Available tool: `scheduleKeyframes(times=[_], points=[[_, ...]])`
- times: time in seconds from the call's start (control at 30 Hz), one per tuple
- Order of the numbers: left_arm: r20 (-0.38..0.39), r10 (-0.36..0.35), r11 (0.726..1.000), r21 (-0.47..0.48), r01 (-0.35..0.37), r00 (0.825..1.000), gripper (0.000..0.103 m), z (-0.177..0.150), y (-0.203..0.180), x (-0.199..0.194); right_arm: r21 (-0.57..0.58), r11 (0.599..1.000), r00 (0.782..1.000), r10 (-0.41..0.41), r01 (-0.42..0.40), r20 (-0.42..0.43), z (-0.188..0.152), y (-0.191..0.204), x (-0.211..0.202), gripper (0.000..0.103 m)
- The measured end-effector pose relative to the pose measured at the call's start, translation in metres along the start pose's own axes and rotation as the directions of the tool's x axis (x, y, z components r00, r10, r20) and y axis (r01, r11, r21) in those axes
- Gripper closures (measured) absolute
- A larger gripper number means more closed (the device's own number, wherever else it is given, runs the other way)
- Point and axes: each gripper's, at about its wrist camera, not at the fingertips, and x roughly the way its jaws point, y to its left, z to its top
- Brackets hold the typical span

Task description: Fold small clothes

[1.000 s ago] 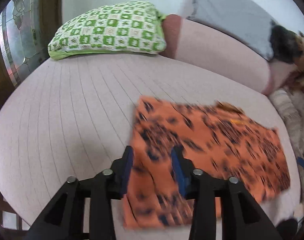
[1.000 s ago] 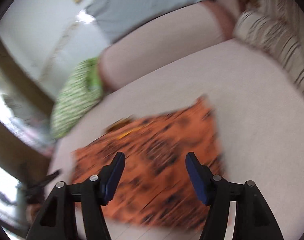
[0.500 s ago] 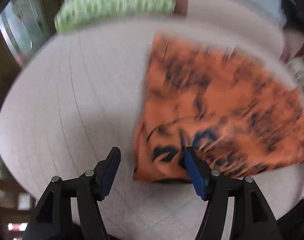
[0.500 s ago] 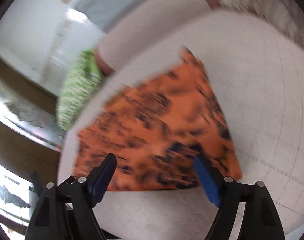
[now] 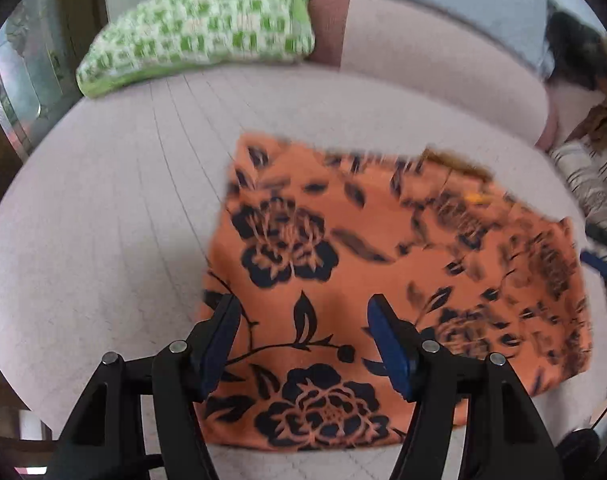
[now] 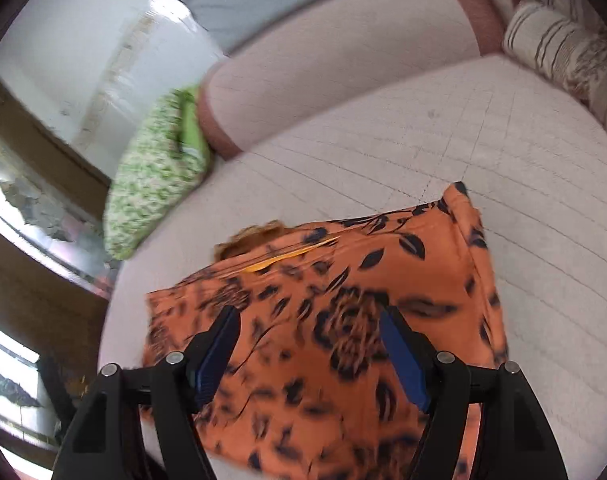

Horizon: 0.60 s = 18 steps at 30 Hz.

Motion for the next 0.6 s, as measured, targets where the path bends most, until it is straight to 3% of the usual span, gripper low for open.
scheduleKeyframes(times=[0.07, 0.13, 0.2, 0.37, 0.4, 0.47, 0.53, 0.6], points=[[-0.055, 0.016, 1.0, -0.002, -0.016, 0.998, 0.036, -0.005, 0.0, 0.022, 0.014, 0.999, 0.998, -0.028, 0.029, -0.057, 0.01, -0.014, 0.035, 0.027], [-0.022, 0.021, 1.0, 0.012, -0.02, 1.0, 0.034, -0.006, -0.002, 0.023, 0.079, 0.994, 0.988, -0.061, 0.073, -0.139, 0.011, -0.039, 0.07, 0.026], [-0.023, 0.026, 0.999, 0.031, -0.025, 0.999, 0.032, -0.004, -0.006, 0.024, 0.115, 0.992, 0.995, -0.044, 0.054, -0.086, 0.011, -0.042, 0.062, 0.026], [-0.013, 0.015, 1.0, 0.027, -0.014, 1.0, 0.031, -0.002, -0.005, 0.026, 0.012, 0.999, 0.999, -0.044, 0.045, -0.031, 0.021, -0.013, 0.044, 0.022], [-0.012, 0.017, 0.999, 0.032, -0.017, 1.0, 0.03, -0.001, -0.006, 0.026, 0.004, 0.998, 0.997, -0.061, 0.061, -0.036, 0.023, -0.016, 0.049, 0.02], [-0.015, 0.013, 0.999, 0.033, -0.012, 1.0, 0.03, -0.006, -0.003, 0.022, 0.072, 0.99, 0.984, -0.109, 0.12, -0.143, 0.025, -0.041, 0.08, 0.019], [-0.011, 0.004, 0.999, 0.038, -0.003, 1.0, 0.029, -0.009, 0.0, 0.019, 0.131, 0.987, 0.993, -0.076, 0.088, -0.093, 0.029, -0.042, 0.074, 0.019], [-0.008, 0.001, 1.0, 0.031, 0.0, 1.0, 0.029, -0.009, 0.0, 0.02, 0.126, 0.989, 0.994, -0.059, 0.071, -0.094, 0.031, -0.032, 0.064, 0.019]])
